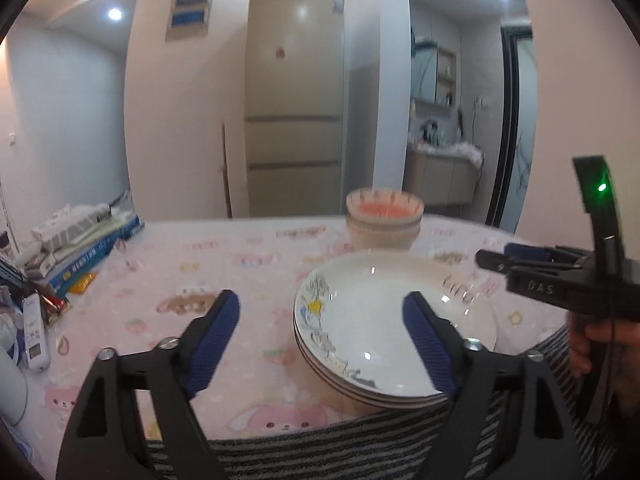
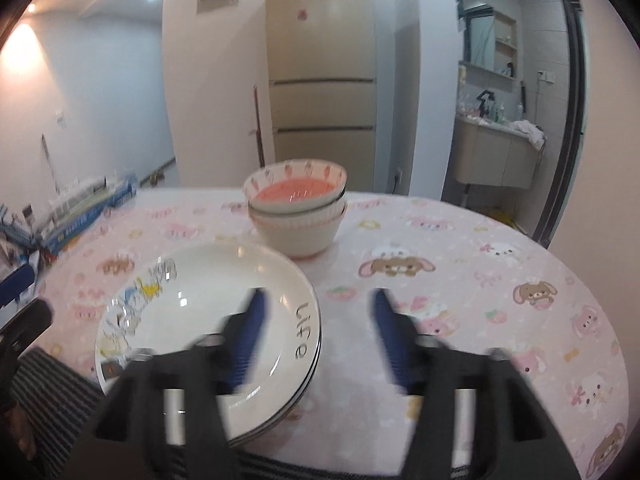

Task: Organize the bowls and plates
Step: 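Raise the right tool and move it toward the pink bowl stack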

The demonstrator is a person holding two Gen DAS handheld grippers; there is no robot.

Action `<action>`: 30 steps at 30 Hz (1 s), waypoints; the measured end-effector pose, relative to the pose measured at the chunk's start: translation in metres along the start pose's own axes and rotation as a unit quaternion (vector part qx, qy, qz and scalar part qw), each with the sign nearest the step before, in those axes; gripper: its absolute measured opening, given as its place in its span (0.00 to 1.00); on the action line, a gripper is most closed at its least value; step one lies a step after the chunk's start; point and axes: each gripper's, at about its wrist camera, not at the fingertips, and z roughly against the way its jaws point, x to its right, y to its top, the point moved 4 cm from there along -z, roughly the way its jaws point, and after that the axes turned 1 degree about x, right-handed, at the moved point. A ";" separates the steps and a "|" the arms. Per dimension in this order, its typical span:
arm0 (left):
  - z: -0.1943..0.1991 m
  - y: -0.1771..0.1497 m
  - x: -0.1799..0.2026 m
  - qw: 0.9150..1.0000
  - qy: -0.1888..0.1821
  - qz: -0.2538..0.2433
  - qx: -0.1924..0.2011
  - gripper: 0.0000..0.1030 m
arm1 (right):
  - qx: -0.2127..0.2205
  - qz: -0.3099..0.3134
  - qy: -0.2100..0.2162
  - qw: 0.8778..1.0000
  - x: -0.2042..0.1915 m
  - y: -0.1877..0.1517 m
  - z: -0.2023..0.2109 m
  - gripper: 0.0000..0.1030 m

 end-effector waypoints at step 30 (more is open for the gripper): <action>0.070 0.000 0.022 0.977 0.070 -0.063 0.192 1.00 | 0.277 0.097 -0.046 0.955 -0.038 -0.015 0.113 1.00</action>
